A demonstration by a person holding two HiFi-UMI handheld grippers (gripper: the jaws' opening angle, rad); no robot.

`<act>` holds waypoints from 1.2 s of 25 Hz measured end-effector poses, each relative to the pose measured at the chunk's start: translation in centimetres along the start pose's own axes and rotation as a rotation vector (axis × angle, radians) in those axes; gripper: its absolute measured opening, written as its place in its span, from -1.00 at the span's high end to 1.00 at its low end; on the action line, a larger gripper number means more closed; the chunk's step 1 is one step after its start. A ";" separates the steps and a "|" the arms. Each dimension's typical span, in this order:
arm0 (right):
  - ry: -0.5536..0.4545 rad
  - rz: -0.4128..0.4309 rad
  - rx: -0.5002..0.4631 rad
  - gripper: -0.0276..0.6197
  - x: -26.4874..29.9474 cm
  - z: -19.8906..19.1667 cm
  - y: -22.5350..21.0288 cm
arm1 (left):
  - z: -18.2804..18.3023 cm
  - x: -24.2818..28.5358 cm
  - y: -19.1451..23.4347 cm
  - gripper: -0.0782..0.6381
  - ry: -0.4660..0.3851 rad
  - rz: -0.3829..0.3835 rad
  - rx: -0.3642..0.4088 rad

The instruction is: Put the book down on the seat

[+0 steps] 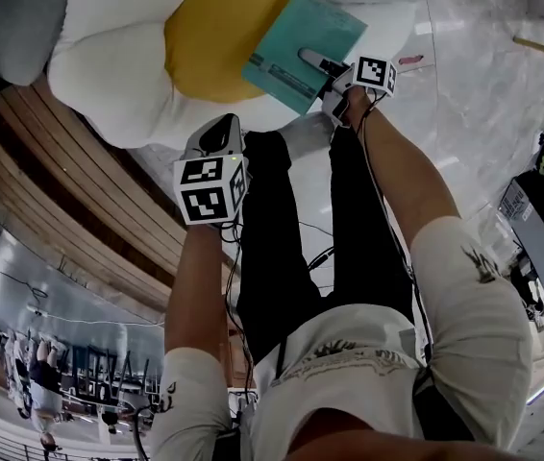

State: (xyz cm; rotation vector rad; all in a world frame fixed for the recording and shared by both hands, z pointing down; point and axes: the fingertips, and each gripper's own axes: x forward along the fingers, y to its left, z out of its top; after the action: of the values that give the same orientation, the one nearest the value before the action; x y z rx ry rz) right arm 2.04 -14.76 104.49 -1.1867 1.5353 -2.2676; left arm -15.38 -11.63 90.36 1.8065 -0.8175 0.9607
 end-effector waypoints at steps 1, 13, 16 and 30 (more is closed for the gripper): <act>0.008 0.002 -0.004 0.38 0.2 0.2 -0.1 | 0.0 0.0 0.0 0.72 0.002 0.000 0.003; 0.075 0.059 0.001 0.38 1.1 0.3 -0.3 | -0.8 1.1 -0.3 0.72 0.049 -0.027 0.049; 0.098 0.080 -0.004 0.17 1.3 0.0 0.0 | -0.5 1.3 -0.7 0.72 0.038 -0.038 0.031; 0.133 -0.127 -0.098 -0.06 -2.3 -1.1 -4.7 | -0.9 2.6 -3.8 0.72 0.064 -0.070 0.079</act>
State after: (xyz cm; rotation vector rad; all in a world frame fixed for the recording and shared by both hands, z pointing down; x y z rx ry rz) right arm 4.19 -10.54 107.05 -1.2125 1.6820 -2.4223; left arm -11.24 -9.76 91.33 1.8497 -0.6809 1.0117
